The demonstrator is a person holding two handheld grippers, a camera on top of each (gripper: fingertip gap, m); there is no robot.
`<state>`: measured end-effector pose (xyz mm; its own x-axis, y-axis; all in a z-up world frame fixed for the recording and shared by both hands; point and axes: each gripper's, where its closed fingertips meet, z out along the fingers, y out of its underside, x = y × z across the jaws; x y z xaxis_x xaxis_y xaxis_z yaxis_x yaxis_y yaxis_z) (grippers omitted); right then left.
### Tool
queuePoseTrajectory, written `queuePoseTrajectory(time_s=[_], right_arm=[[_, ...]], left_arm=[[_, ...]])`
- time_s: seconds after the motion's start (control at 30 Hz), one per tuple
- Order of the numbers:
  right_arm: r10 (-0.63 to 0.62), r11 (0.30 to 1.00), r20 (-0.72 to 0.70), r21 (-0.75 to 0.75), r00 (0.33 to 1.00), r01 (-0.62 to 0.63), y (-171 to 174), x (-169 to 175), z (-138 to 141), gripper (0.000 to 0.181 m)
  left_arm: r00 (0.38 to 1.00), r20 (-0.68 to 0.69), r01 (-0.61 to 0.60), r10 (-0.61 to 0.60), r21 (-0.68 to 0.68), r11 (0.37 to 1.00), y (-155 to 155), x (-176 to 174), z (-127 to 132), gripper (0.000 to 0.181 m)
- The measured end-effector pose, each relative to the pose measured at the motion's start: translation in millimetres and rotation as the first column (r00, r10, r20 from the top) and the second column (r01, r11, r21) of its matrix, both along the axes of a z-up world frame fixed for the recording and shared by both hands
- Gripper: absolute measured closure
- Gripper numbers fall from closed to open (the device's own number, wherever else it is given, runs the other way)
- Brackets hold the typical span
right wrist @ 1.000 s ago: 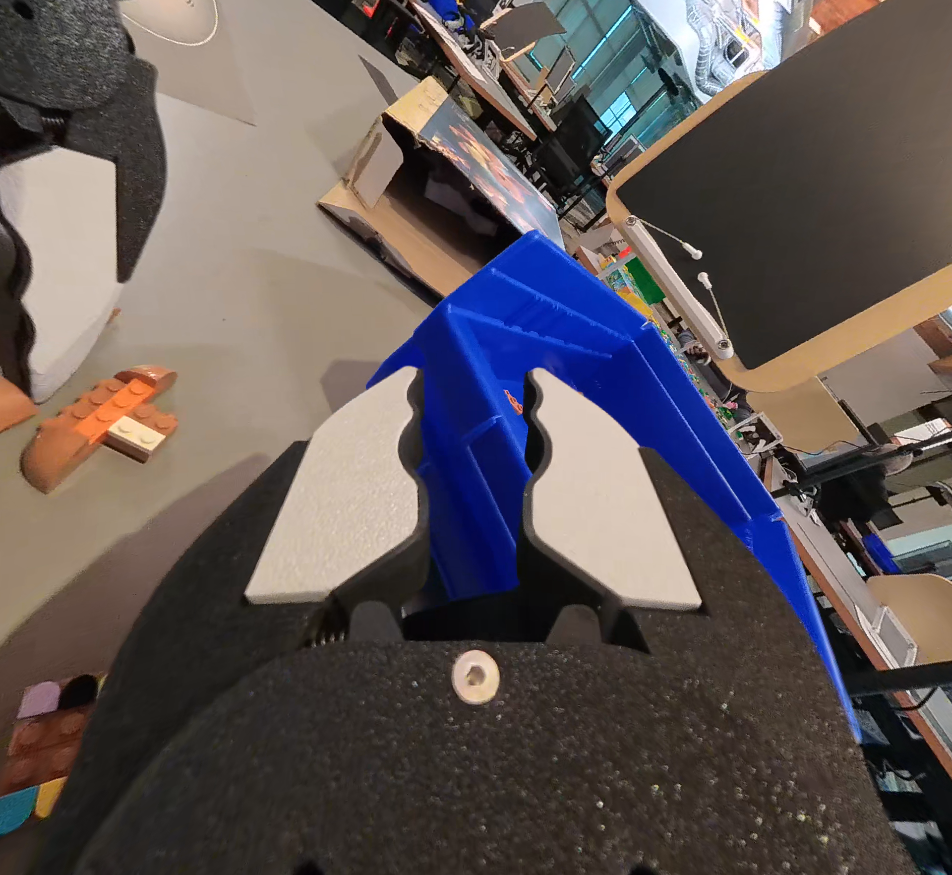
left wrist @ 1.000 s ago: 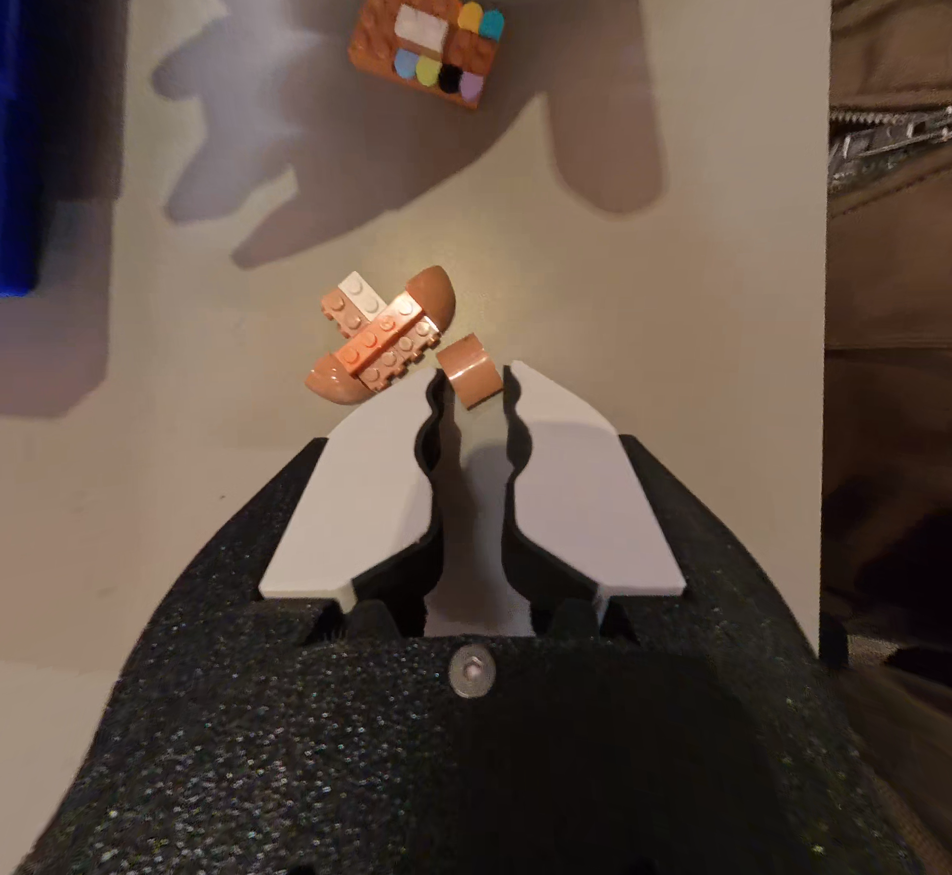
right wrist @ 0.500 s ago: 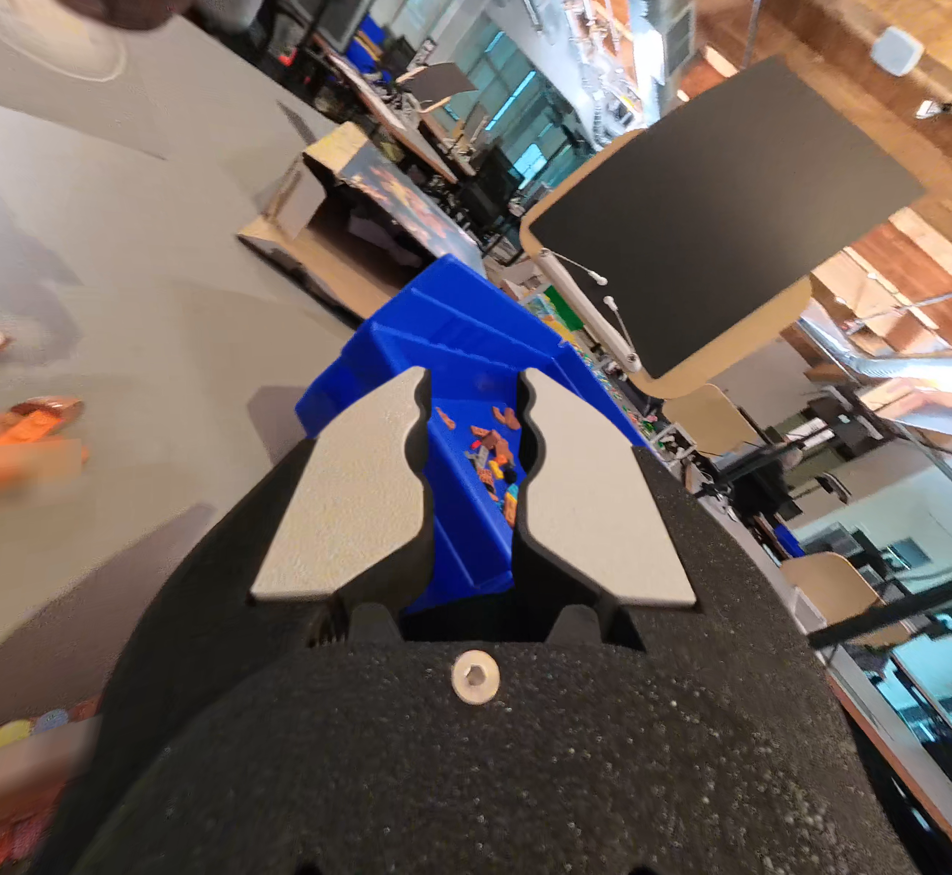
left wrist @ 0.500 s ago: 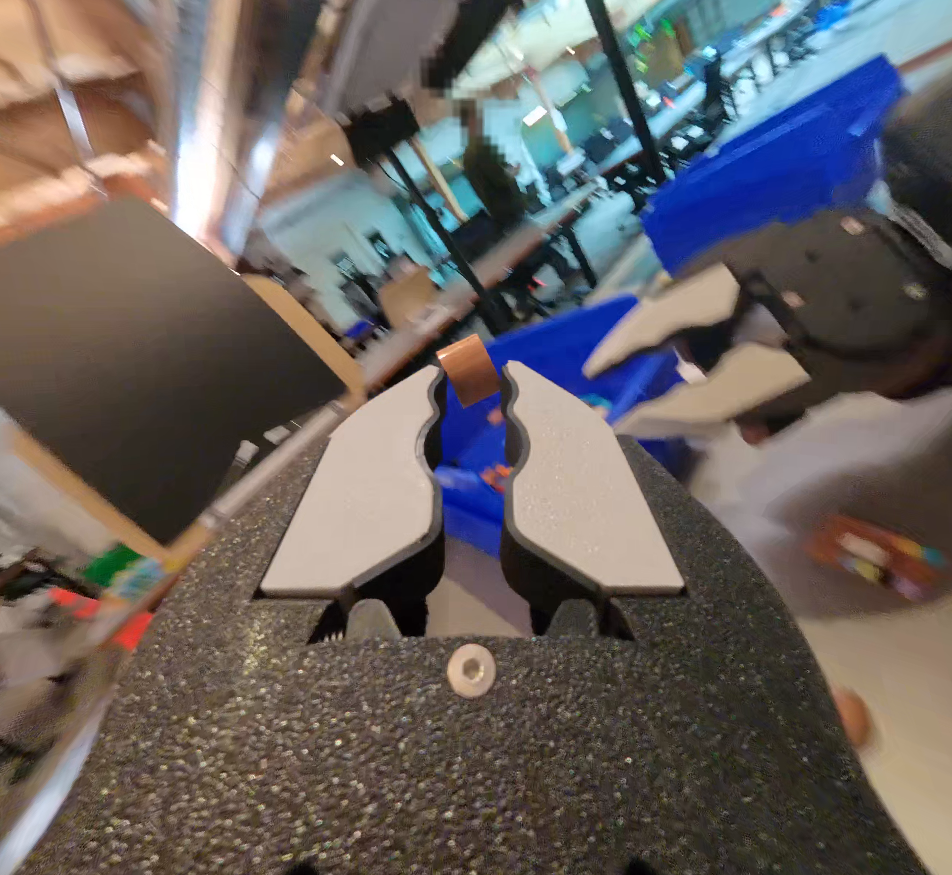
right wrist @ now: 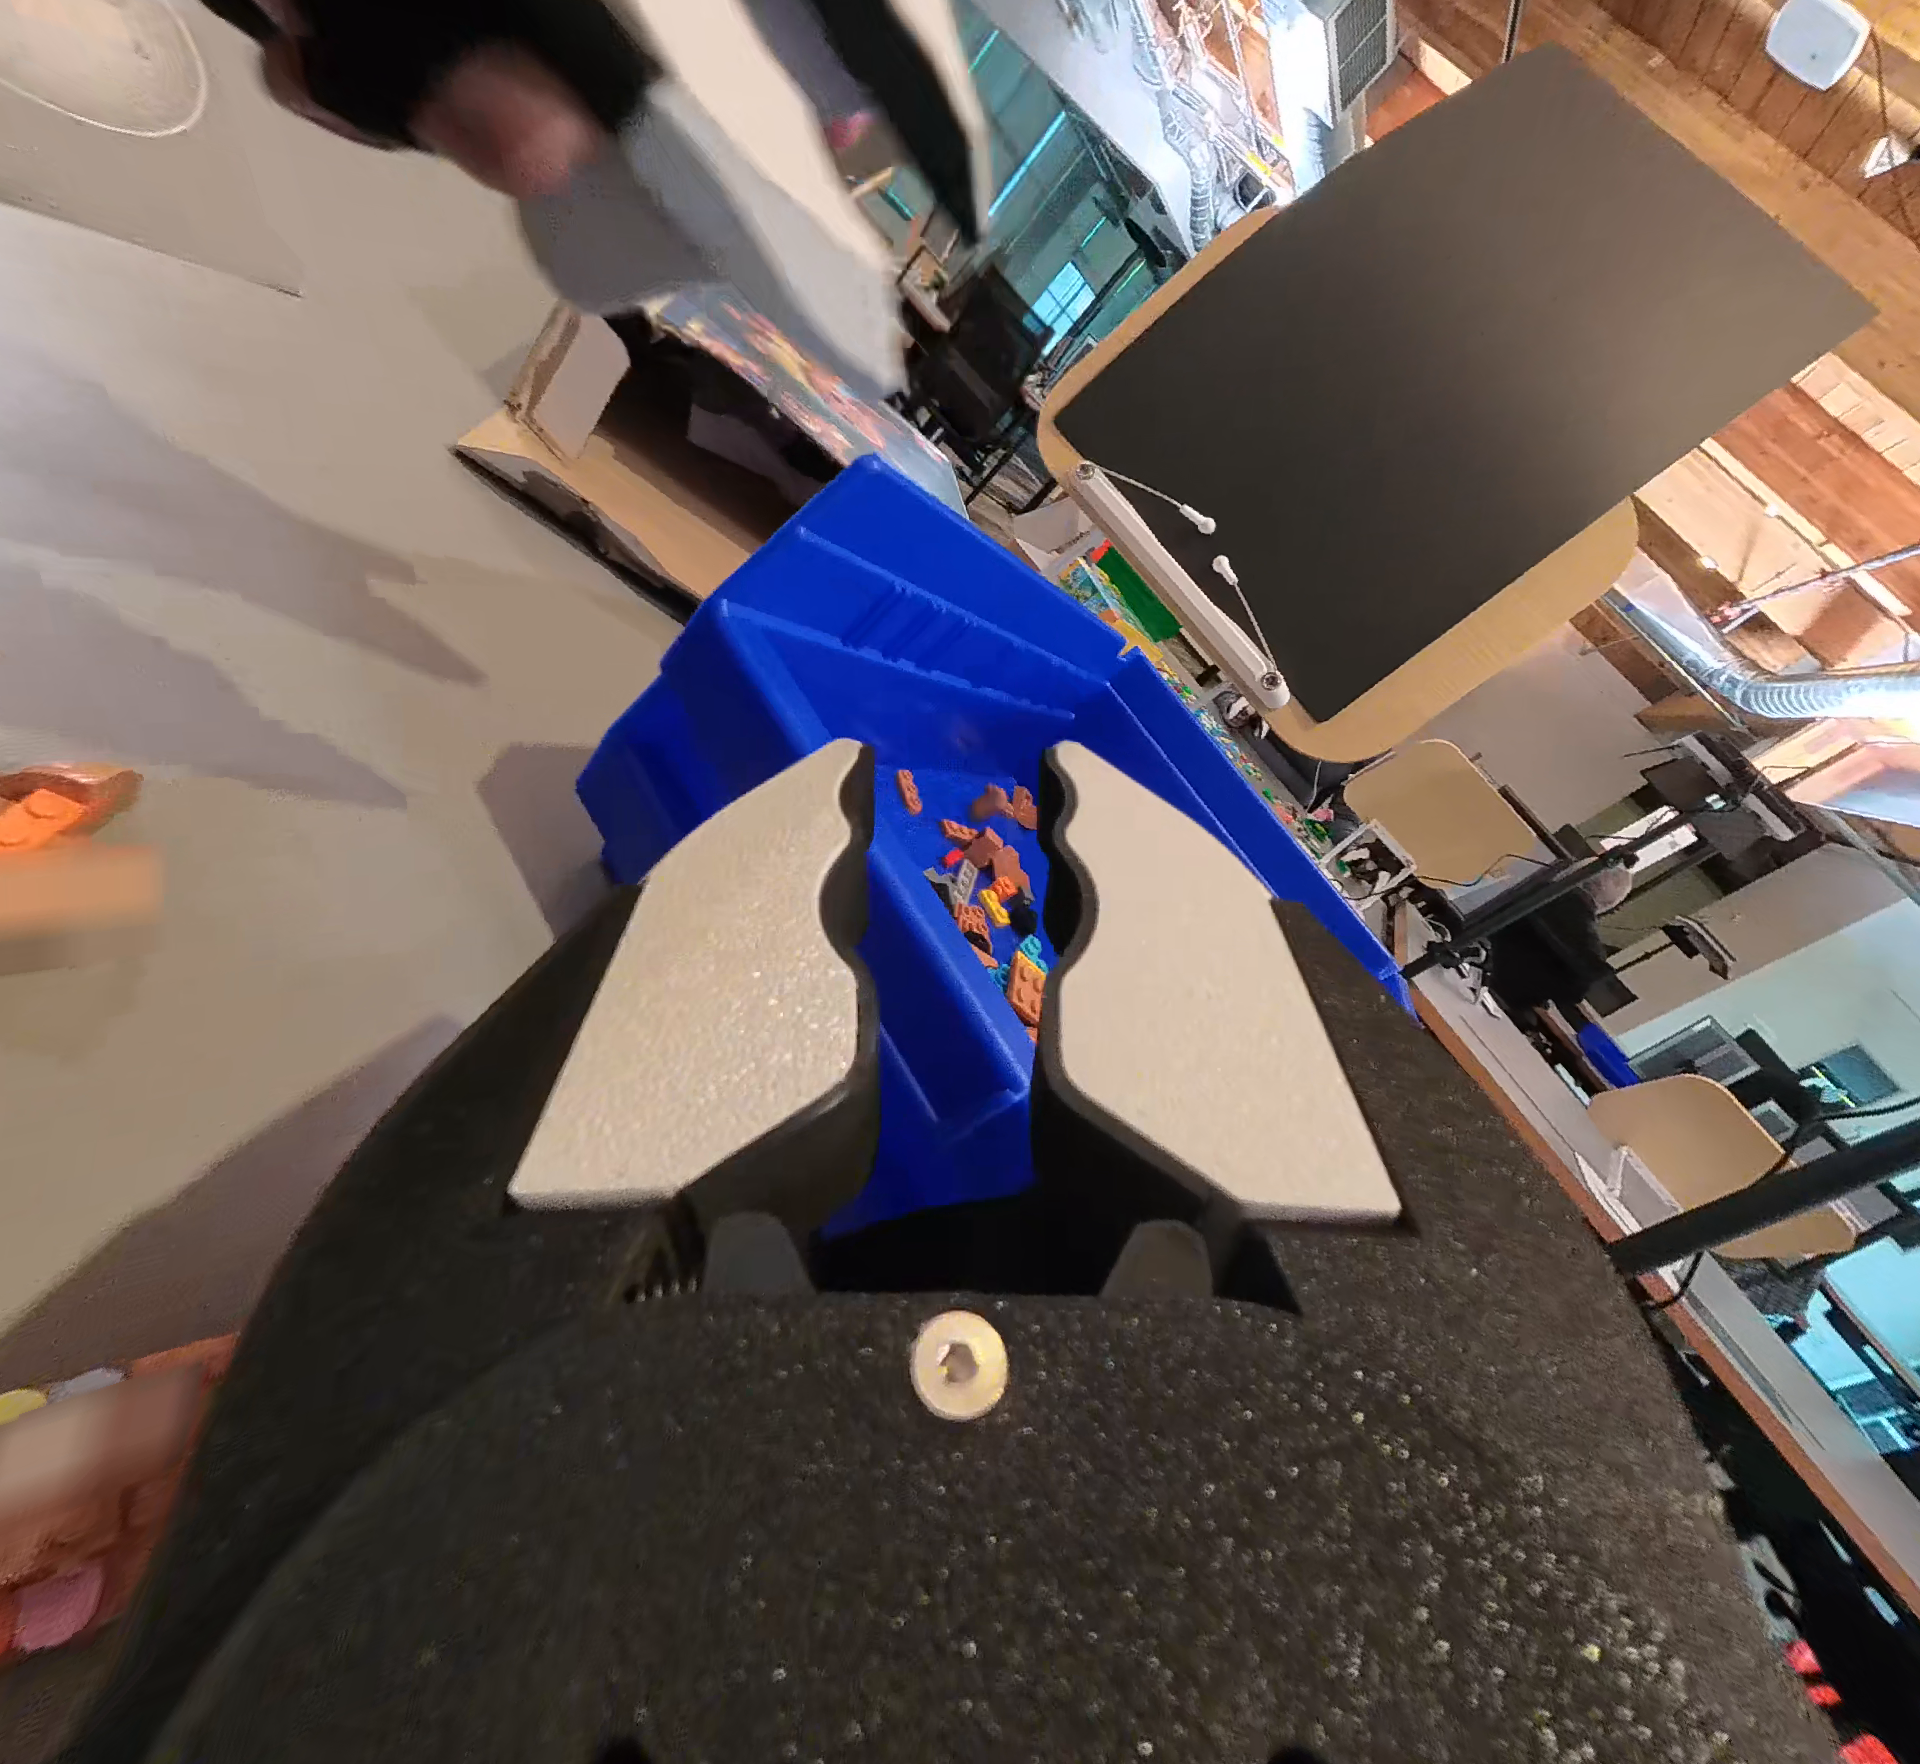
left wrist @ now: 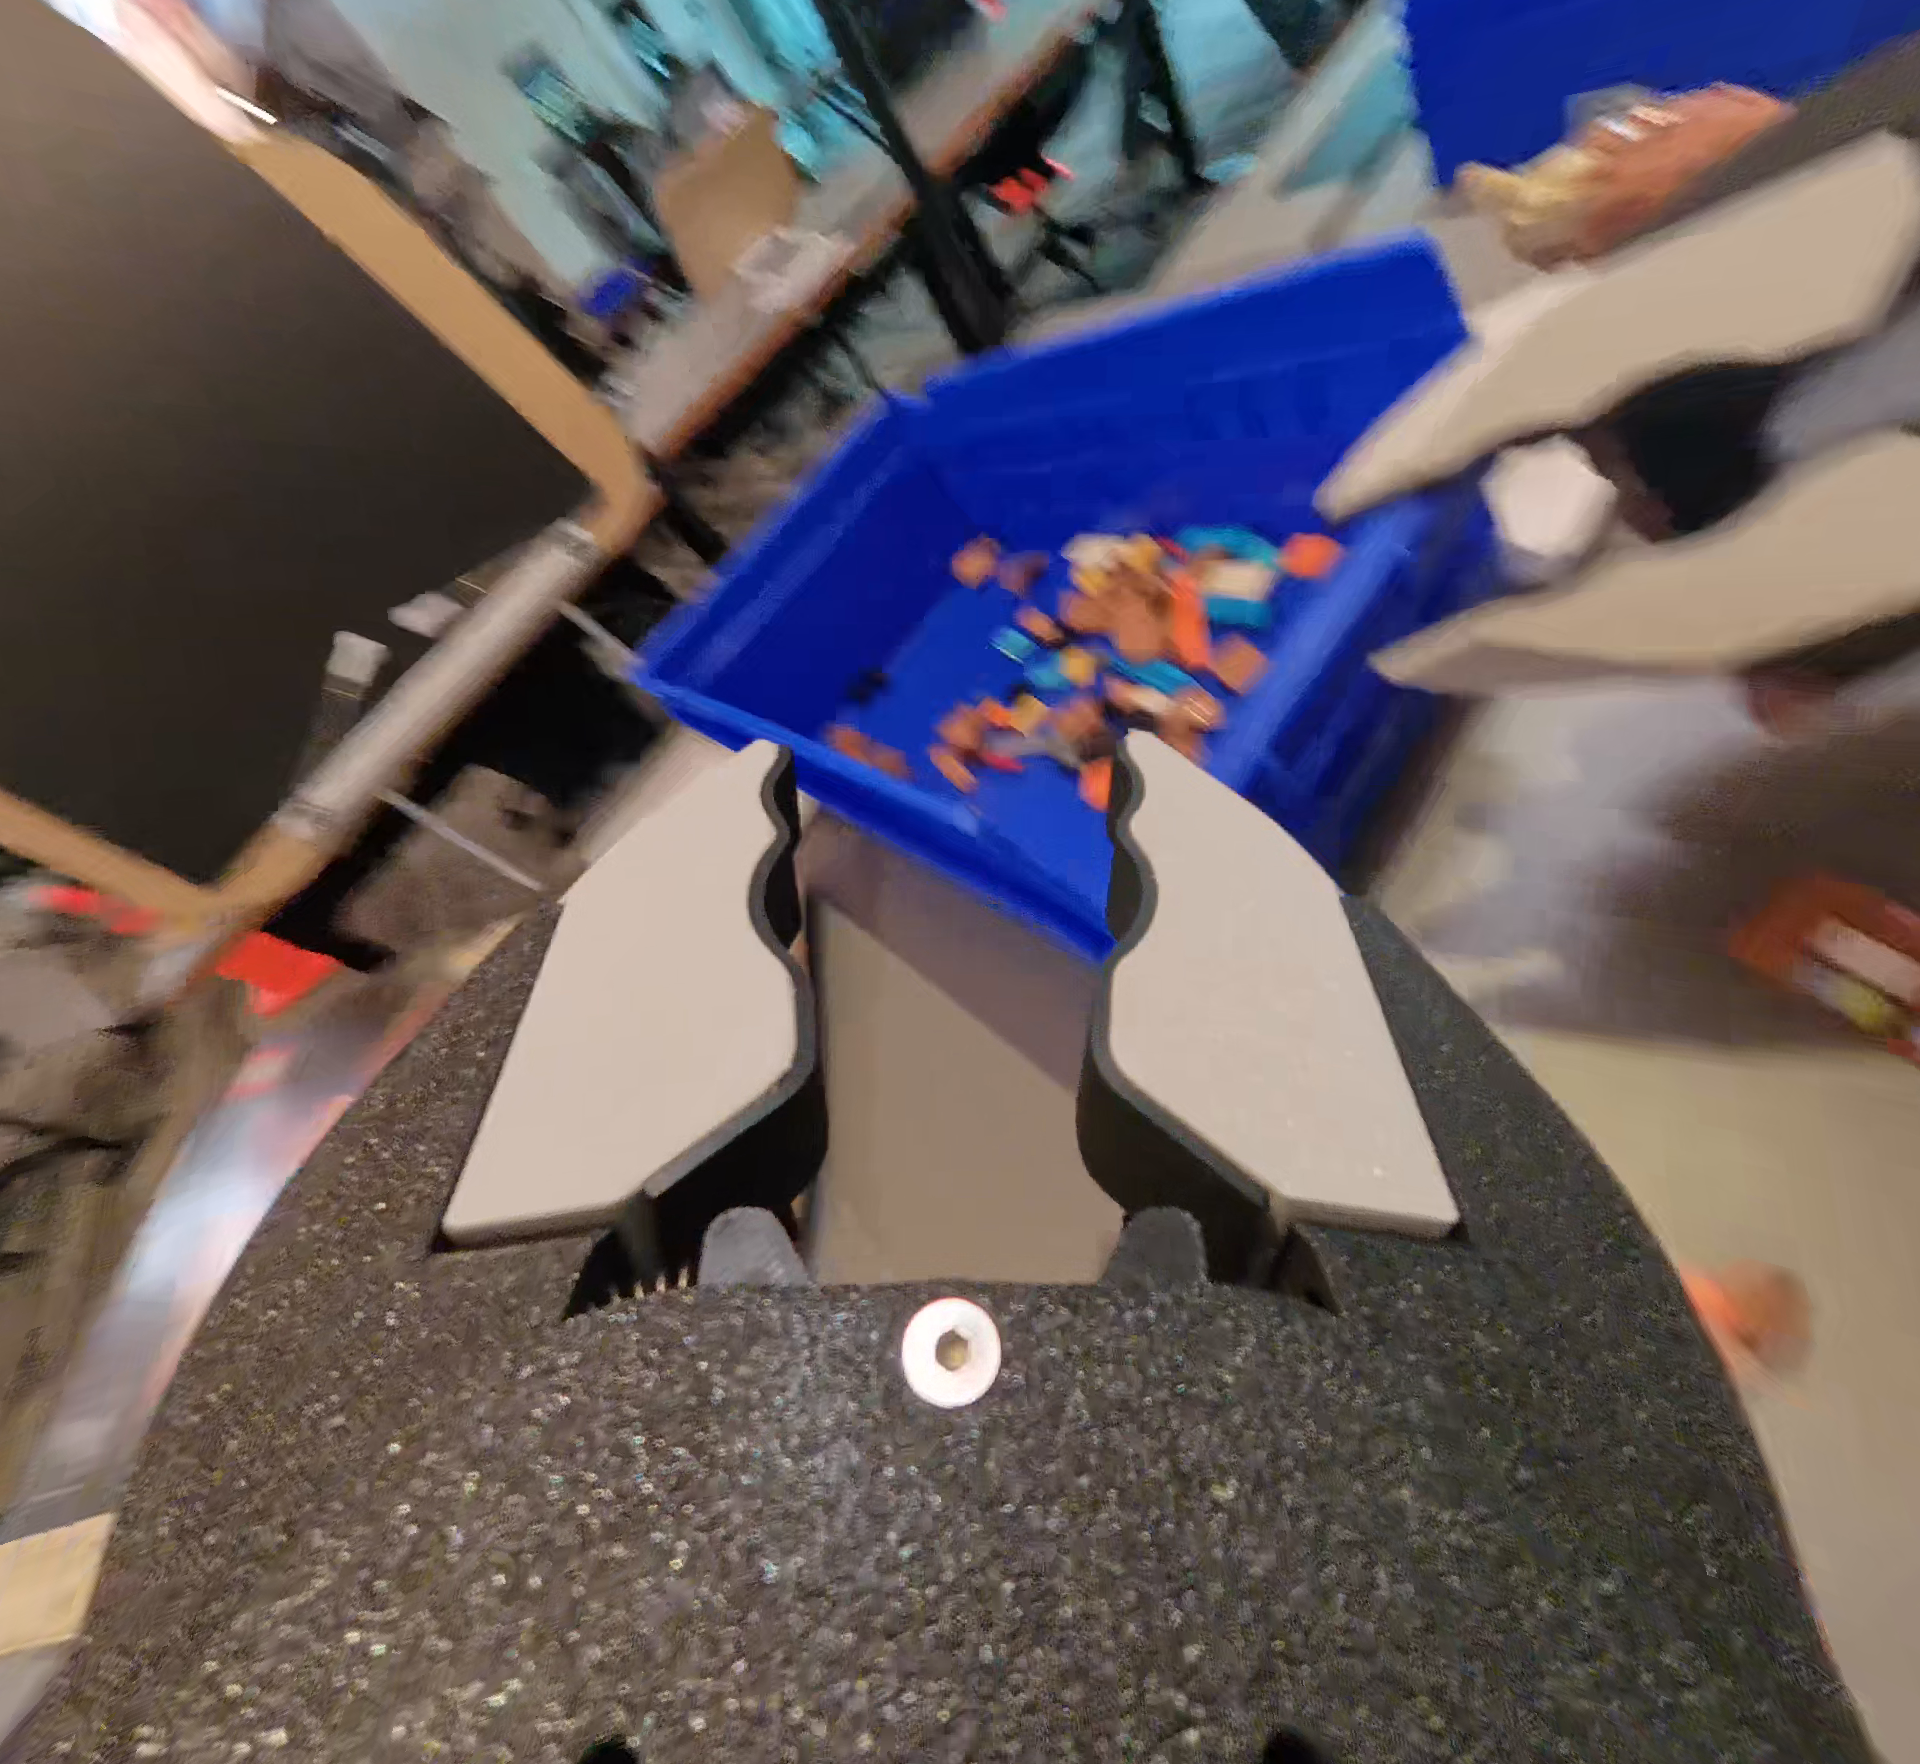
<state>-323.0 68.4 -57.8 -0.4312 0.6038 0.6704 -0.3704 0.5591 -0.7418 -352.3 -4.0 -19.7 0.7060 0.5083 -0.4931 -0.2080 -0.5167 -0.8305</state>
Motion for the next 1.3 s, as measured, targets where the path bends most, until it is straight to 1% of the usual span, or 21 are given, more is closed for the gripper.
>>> queuePoseTrajectory(time_s=[0.03,0.07,0.1,0.13,0.2,0.27,0.33,0.37,0.43,0.5,0.57,0.6,0.77,0.93,1.03,1.17,1.23,1.3], right_arm=[[0.005,1.0,-0.005,0.004,1.0,-0.005,-2,1,0,0.151],[0.015,1.0,-0.007,0.009,1.0,-0.015,-4,3,0,0.152],[0.024,1.0,-0.006,0.015,1.0,-0.024,-7,5,-1,0.152],[0.031,0.999,-0.004,0.02,1.0,-0.031,-9,6,-3,0.152],[0.041,0.999,-0.001,0.032,0.999,-0.041,-14,8,-6,0.152],[0.052,0.998,0.002,0.045,0.999,-0.052,-20,9,-9,0.152],[0.061,0.996,0.008,0.063,0.998,-0.062,-24,10,-13,0.152],[0.065,0.995,0.008,0.073,0.998,-0.066,-26,11,-15,0.152],[0.075,0.993,0.005,0.095,0.997,-0.075,-28,13,-19,0.152],[0.091,0.99,0.011,0.104,0.996,-0.092,-30,15,-21,0.152],[0.101,0.988,0.018,0.112,0.995,-0.102,-32,16,-24,0.152],[0.104,0.987,0.018,0.118,0.994,-0.105,-32,17,-25,0.152],[0.112,0.986,0.012,0.121,0.994,-0.113,-32,20,-23,0.152],[0.108,0.986,0.008,0.125,0.994,-0.108,-31,20,-23,0.152],[0.109,0.987,0.006,0.121,0.994,-0.109,-31,20,-22,0.152],[0.11,0.986,0.005,0.121,0.994,-0.11,-30,21,-22,0.152],[0.11,0.987,0.0,0.12,0.994,-0.11,-30,21,-21,0.152],[0.109,0.988,-0.009,0.112,0.994,-0.108,-29,22,-18,0.153]], left_arm=[[0.992,0.117,0.058,-0.053,-0.04,0.998,-4,14,-18,0.124],[0.963,0.252,0.12,-0.095,-0.087,0.989,-10,30,-40,0.125],[0.923,0.367,0.172,-0.111,-0.138,0.975,-19,47,-63,0.126],[0.892,0.44,0.204,-0.101,-0.193,0.96,-30,60,-84,0.127],[0.863,0.502,0.249,-0.061,-0.315,0.916,-51,78,-121,0.13],[0.818,0.573,0.323,-0.05,-0.387,0.864,-65,97,-151,0.13],[0.792,0.607,0.385,-0.067,-0.412,0.826,-71,106,-169,0.132],[0.785,0.616,0.401,-0.073,-0.415,0.816,-72,107,-173,0.133],[0.782,0.617,0.415,-0.092,-0.405,0.814,-71,103,-175,0.133],[0.768,0.625,0.452,-0.136,-0.38,0.807,-69,102,-176,0.134],[0.749,0.65,0.472,-0.134,-0.381,0.795,-74,102,-181,0.135],[0.741,0.659,0.472,-0.133,-0.37,0.8,-77,102,-181,0.136],[0.721,0.673,0.48,-0.164,-0.314,0.82,-92,107,-173,0.153],[0.706,0.691,0.496,-0.153,-0.329,0.803,-88,109,-182,0.155],[0.688,0.705,0.517,-0.172,-0.31,0.798,-86,113,-182,0.174],[0.67,0.72,0.533,-0.181,-0.296,0.792,-85,116,-182,0.174],[0.684,0.701,0.531,-0.201,-0.289,0.796,-82,114,-176,0.174],[0.727,0.629,0.512,-0.276,-0.23,0.828,-69,109,-151,0.174]])
